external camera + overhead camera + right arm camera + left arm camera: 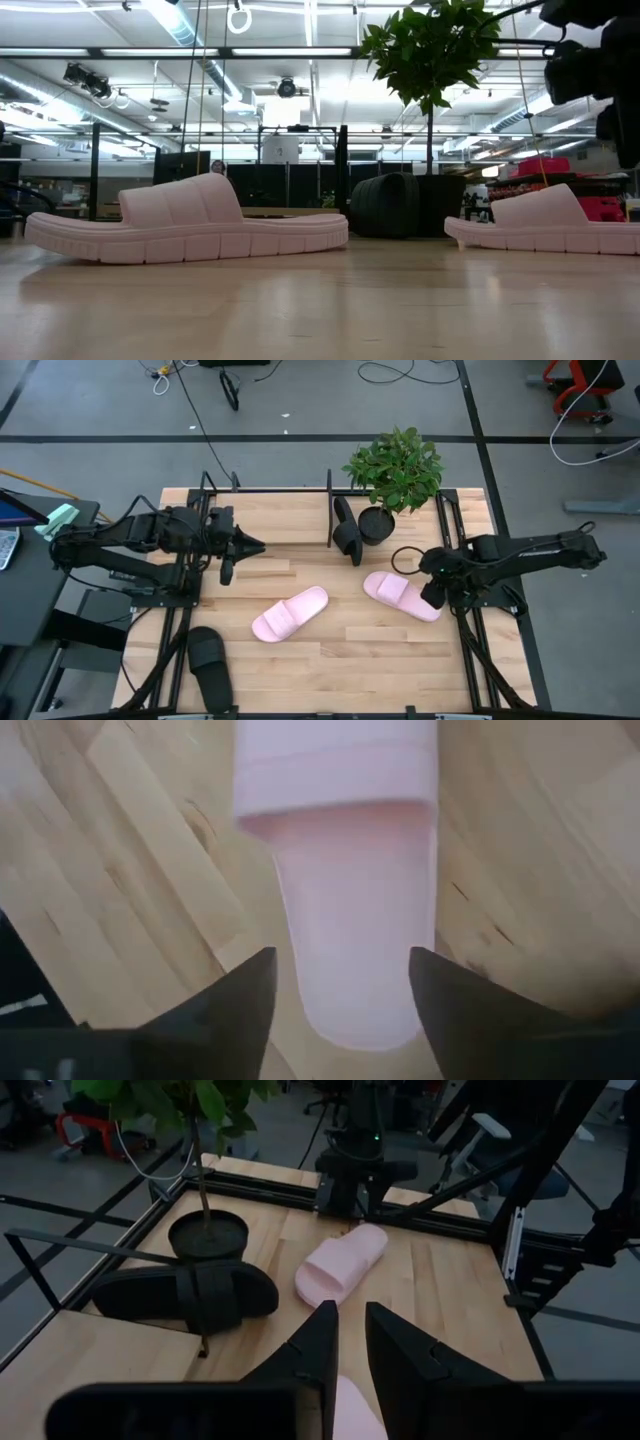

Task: Pick and place slides into the shelf
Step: Put the right pink slide on the shelf

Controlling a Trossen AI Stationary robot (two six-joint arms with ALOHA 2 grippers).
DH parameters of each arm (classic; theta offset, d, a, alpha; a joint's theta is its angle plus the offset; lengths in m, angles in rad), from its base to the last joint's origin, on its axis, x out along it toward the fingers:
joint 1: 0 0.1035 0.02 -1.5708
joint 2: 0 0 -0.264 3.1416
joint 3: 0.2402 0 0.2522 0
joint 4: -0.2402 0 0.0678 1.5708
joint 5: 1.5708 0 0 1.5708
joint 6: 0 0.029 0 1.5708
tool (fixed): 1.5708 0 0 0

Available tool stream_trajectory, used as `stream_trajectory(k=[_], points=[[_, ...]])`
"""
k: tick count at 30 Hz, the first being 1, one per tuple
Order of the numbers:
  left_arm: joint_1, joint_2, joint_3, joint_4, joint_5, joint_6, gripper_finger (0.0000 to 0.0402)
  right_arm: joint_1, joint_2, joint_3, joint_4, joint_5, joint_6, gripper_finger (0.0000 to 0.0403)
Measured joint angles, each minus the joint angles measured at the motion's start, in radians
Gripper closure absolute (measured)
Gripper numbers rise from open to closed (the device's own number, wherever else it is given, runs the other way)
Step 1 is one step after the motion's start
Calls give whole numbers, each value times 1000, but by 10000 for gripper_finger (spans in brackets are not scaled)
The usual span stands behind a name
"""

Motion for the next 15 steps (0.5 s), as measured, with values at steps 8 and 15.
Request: stream_trajectory(k=[8, 15], points=[[0, 0, 0, -24, 0, -17, 345, 0, 98, -1, 13, 56, -130, 107], [0, 0, 0, -27, 0, -29, 341, -1, 199, -1, 15, 87, -156, 91]])
